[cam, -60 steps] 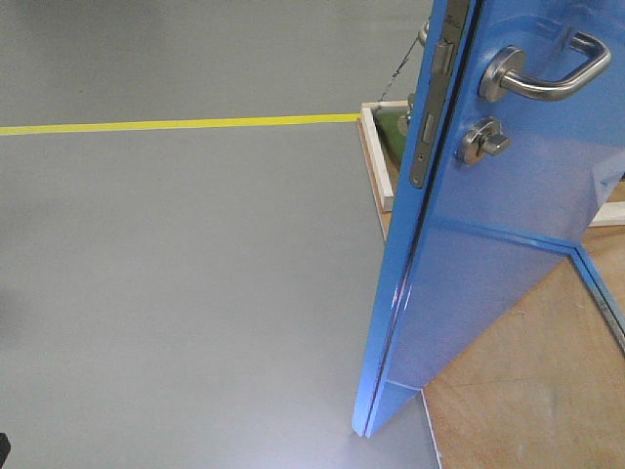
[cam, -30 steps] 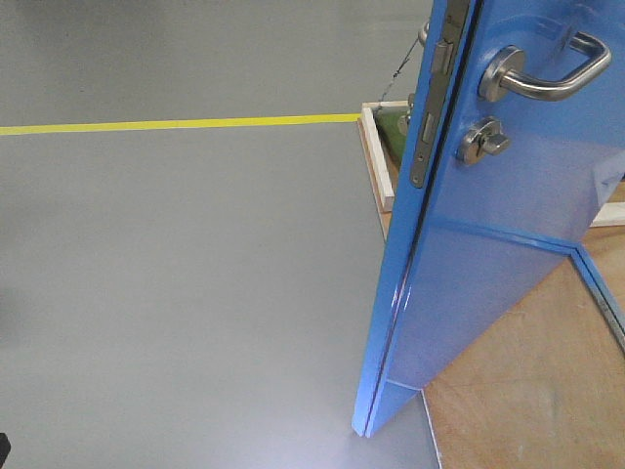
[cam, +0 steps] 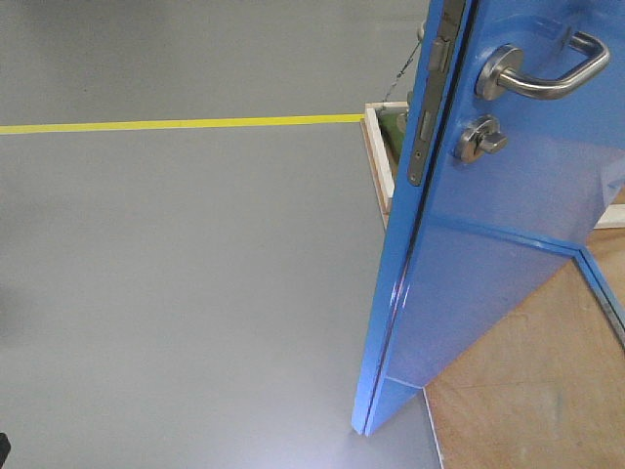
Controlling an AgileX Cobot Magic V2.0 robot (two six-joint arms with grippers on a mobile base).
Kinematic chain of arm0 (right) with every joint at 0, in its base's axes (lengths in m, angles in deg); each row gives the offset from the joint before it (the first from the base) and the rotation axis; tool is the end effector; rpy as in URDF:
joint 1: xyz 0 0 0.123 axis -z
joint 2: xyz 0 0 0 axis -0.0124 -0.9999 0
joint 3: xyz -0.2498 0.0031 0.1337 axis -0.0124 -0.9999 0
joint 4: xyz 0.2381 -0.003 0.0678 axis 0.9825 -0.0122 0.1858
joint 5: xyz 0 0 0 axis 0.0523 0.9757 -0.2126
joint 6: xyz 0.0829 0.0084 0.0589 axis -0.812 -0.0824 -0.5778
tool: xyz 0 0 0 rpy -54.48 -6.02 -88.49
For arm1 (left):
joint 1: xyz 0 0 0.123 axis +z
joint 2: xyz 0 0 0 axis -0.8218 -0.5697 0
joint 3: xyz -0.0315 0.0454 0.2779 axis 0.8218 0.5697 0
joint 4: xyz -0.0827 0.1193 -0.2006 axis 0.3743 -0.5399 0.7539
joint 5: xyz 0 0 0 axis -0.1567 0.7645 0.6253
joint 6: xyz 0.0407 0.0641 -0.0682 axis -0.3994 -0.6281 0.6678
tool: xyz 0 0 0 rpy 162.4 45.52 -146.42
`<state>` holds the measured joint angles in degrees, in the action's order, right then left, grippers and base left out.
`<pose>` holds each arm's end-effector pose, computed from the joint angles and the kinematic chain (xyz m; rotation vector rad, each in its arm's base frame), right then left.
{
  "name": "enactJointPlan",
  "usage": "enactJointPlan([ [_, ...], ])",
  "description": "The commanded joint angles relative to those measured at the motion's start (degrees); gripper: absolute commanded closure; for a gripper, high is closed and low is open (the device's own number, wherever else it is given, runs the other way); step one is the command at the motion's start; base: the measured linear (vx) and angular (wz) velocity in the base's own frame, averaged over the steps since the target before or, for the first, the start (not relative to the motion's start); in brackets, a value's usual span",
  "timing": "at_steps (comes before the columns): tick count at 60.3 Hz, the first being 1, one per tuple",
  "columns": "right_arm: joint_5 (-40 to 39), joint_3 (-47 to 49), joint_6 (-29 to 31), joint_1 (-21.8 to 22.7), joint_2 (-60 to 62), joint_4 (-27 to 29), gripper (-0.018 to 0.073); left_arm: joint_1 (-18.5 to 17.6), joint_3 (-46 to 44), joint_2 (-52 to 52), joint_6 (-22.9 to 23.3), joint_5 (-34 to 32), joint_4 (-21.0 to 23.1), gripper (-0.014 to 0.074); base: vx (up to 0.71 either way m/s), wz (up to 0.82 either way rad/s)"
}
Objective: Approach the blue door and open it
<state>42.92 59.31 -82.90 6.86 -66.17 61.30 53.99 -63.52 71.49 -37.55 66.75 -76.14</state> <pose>0.3641 -0.0249 0.4306 0.6613 1.6307 0.7165 0.0612 0.0011 0.1688 0.0149 1.8611 0.0157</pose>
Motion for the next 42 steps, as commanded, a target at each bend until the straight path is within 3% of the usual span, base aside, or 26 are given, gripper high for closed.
enactJointPlan([
  [1,-1.53,1.98,0.62,-0.43,1.38,0.93,0.0564,0.01,-1.12,1.06,0.23,-4.71,0.11,0.0526,0.00,0.01],
  [42,-1.53,1.98,0.62,-0.43,1.38,0.93,0.0564,0.01,-1.12,1.06,0.23,-4.71,0.11,0.0526,0.02,0.03],
])
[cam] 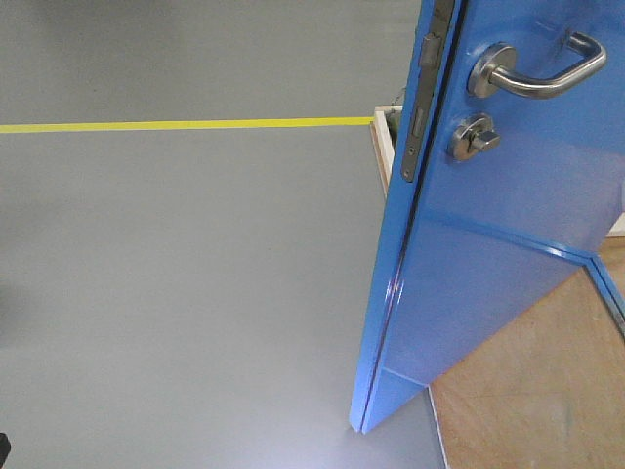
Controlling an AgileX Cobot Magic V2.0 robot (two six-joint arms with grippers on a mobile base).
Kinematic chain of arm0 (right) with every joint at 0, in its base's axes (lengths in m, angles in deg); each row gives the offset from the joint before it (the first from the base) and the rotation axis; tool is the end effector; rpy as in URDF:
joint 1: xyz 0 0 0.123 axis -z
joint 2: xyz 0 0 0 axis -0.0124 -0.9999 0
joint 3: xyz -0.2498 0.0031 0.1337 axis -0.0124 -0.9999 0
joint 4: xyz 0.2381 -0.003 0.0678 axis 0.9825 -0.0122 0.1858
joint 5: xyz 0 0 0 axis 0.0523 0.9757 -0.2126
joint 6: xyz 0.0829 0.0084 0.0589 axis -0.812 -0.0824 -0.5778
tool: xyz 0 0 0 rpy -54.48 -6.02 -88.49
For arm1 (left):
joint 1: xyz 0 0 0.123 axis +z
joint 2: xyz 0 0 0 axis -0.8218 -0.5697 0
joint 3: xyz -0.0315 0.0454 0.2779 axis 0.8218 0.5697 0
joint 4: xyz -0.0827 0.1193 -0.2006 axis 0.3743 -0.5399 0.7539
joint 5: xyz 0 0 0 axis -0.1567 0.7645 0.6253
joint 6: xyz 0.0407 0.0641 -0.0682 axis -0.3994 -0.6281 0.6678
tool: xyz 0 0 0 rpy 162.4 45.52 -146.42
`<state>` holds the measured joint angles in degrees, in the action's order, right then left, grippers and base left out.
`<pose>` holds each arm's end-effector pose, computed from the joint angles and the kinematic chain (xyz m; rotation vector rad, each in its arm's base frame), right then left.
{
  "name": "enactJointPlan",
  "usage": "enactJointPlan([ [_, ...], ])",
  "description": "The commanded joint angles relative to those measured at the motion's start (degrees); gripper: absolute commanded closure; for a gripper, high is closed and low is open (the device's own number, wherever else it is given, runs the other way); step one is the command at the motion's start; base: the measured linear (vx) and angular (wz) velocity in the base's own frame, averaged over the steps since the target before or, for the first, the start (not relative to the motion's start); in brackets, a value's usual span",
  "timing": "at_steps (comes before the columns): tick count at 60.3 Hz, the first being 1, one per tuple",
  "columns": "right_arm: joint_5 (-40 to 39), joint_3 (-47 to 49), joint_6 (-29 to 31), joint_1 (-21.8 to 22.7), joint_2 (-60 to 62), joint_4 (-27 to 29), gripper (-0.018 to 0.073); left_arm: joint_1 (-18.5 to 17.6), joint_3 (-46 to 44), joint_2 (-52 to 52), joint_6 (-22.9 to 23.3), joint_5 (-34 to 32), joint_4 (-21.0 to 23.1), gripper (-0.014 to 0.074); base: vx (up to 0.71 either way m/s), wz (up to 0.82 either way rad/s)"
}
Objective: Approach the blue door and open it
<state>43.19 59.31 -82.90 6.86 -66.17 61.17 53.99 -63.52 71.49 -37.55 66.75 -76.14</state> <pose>0.3641 -0.0246 0.4302 0.6587 1.6358 0.7164 0.0612 0.0011 0.1688 0.0149 1.8611 0.0157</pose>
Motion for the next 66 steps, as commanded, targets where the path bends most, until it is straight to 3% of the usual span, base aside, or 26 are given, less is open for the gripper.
enactJointPlan([
  [1,-1.80,1.98,0.62,-0.43,1.38,1.06,0.0564,0.01,-1.12,1.06,0.23,-4.71,0.11,0.0526,0.07,0.06],
  [66,-1.80,1.98,0.62,-0.43,1.38,1.06,0.0564,0.01,-1.12,1.06,0.23,-4.71,0.11,0.0526,0.12,0.11],
])
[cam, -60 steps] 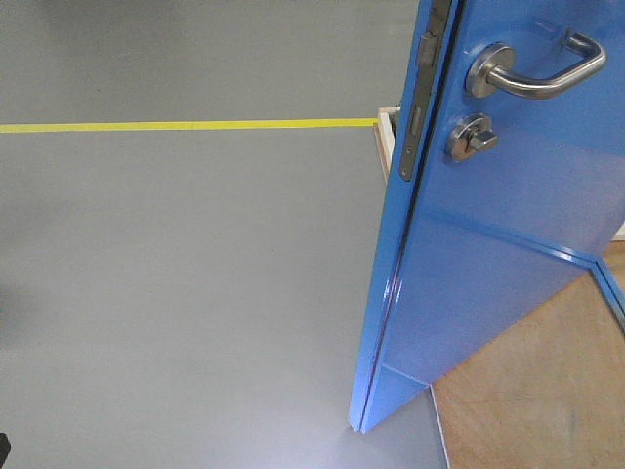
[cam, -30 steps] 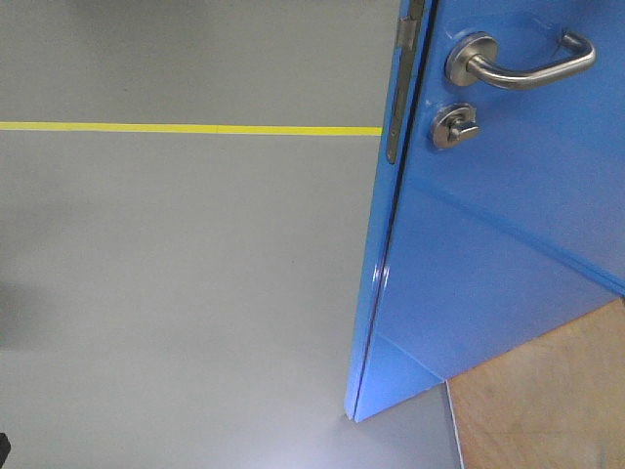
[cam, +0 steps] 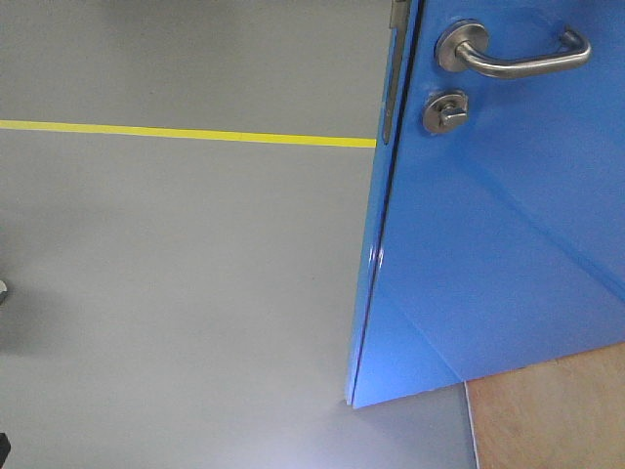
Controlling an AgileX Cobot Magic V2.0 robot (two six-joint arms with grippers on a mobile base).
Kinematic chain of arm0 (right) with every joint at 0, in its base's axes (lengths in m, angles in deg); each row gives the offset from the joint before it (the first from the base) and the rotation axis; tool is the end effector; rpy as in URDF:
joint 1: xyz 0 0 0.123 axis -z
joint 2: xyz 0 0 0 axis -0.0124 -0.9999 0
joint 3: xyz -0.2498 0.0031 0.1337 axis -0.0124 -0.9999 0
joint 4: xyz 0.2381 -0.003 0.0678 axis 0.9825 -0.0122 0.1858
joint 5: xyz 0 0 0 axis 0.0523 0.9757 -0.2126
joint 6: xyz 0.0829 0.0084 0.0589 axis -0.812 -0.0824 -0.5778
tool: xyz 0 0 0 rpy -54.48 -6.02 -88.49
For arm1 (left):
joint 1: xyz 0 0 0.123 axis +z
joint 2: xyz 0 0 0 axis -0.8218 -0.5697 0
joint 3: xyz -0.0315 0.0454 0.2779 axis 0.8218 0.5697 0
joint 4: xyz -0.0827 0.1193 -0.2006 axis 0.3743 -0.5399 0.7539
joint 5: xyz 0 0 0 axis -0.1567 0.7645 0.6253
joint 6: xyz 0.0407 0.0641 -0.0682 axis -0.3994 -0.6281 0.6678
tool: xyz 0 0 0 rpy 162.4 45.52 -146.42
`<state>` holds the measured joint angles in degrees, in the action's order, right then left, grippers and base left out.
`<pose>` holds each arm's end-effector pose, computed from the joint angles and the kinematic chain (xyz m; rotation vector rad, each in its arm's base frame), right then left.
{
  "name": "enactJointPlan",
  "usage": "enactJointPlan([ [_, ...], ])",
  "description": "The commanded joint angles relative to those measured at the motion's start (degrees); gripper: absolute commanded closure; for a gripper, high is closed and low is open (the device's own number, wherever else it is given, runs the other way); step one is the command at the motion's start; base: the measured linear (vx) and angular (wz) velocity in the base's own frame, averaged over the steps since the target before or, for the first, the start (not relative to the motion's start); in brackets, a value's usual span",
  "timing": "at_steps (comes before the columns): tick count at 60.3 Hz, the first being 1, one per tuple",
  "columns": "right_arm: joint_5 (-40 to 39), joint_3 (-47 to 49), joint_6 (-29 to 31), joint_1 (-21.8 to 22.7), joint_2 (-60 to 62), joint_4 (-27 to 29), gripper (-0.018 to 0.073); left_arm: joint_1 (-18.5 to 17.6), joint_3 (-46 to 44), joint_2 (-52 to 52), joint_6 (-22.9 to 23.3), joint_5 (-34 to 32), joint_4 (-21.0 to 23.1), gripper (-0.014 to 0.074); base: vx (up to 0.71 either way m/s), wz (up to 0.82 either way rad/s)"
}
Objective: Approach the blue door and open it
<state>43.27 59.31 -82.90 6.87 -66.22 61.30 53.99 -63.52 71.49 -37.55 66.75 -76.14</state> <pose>0.3643 -0.0246 0.4299 0.6603 1.6370 0.7189 0.0612 0.0011 0.1688 0.0149 1.8611 0.0157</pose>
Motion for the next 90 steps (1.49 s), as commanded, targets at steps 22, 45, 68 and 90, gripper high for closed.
enactJointPlan([
  [22,-1.89,1.98,0.62,-0.44,1.43,0.92,0.0564,0.01,-1.12,1.06,0.23,-4.71,0.11,0.0526,0.16,0.06],
  [45,-1.89,1.98,0.62,-0.44,1.43,0.92,0.0564,0.01,-1.12,1.06,0.23,-4.71,0.11,0.0526,0.17,0.00],
  [68,-1.89,1.98,0.62,-0.44,1.43,0.92,0.0564,0.01,-1.12,1.06,0.23,-4.71,0.11,0.0526,0.12,-0.01],
  [90,-1.89,1.98,0.62,-0.44,1.43,0.92,0.0564,0.01,-1.12,1.06,0.23,-4.71,0.11,0.0526,0.05,-0.01],
])
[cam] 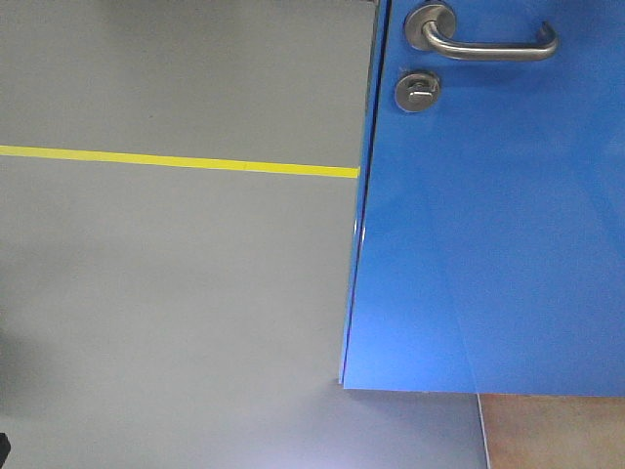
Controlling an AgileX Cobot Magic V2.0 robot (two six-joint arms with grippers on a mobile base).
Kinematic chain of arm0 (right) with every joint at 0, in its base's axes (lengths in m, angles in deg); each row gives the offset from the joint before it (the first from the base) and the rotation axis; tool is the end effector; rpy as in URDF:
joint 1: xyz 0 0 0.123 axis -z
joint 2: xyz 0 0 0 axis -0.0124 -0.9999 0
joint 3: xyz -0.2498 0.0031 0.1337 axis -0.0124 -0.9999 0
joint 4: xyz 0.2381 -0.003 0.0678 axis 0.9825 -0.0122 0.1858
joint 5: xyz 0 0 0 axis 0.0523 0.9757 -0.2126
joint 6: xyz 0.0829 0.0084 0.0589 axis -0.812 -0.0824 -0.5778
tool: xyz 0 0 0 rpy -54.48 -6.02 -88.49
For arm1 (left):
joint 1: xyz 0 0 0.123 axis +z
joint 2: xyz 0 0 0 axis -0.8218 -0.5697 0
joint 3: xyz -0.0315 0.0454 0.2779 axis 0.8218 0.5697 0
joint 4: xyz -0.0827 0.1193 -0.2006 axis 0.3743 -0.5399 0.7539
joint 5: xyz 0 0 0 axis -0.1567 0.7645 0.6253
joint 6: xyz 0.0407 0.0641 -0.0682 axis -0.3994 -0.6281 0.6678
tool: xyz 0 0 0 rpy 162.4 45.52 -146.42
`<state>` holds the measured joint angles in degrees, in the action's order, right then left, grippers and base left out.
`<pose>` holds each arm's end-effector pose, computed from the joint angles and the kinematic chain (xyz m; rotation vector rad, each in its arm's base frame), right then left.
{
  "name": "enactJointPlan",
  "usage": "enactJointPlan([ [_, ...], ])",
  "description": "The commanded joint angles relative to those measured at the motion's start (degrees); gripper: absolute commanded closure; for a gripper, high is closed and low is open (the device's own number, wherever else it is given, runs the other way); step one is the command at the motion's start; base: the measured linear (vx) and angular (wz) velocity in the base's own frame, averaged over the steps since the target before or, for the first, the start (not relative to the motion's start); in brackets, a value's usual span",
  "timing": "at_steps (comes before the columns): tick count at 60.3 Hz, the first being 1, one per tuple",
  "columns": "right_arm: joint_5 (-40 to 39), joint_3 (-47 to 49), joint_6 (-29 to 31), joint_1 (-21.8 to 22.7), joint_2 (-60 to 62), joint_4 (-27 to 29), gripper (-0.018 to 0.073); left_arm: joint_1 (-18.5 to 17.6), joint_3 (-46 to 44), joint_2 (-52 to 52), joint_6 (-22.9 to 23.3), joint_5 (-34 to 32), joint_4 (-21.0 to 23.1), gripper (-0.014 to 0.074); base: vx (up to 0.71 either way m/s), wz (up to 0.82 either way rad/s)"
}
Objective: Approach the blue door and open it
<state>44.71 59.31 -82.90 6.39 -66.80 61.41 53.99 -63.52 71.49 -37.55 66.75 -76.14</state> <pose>0.3671 -0.0199 0.4246 0.6539 1.6719 0.7364 0.0612 0.0011 0.1688 0.0149 1.8611 0.0157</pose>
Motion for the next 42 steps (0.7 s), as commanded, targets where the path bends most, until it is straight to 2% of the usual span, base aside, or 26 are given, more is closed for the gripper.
enactJointPlan([
  [1,-3.32,1.98,0.62,0.04,2.02,0.82,0.0564,0.01,-1.12,1.06,0.23,-4.71,0.11,0.0526,0.01,0.00],
  [42,-4.06,0.68,0.62,-0.01,2.51,-0.32,0.0564,0.01,-1.12,1.06,0.23,-4.71,0.11,0.0526,0.00,0.00],
])
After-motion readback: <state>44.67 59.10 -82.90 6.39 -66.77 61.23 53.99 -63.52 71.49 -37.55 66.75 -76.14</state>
